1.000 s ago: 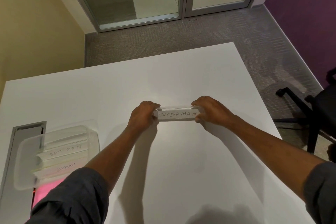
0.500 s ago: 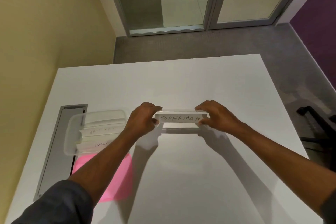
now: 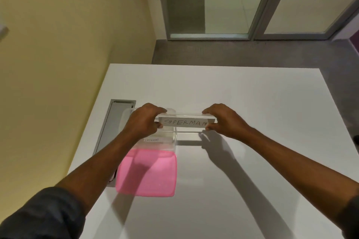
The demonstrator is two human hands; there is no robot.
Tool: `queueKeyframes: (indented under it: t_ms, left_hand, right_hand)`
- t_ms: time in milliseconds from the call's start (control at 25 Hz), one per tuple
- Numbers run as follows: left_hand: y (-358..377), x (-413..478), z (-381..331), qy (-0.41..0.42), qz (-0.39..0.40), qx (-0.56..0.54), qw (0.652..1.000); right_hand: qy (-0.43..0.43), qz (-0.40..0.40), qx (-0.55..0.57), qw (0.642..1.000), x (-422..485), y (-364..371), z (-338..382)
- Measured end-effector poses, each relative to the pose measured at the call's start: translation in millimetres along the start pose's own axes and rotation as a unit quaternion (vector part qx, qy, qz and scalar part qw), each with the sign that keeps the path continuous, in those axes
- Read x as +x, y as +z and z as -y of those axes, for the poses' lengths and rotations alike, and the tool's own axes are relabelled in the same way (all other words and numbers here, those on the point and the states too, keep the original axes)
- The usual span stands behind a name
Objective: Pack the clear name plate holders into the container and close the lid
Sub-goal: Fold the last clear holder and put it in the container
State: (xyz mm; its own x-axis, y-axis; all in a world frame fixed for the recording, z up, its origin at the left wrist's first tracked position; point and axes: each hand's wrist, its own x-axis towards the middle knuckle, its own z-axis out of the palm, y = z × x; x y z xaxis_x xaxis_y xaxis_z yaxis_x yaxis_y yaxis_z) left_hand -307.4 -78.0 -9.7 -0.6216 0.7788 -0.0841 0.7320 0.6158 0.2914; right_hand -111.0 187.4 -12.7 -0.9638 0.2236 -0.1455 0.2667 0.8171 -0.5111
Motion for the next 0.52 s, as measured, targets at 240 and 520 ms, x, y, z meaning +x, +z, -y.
queueKeyframes:
  t_ms: [240,520]
  left_hand:
    - [-23,-9,63,-0.025,0.006,0.024,0.999]
    - [-12,-13,122,-0.041,0.018,0.018,0.999]
  right_hand:
    - [-0.021,0.017,-0.038,0.999,50,28,58]
    - [-0.069,0.006,-0.137,0.988,97,74,90]
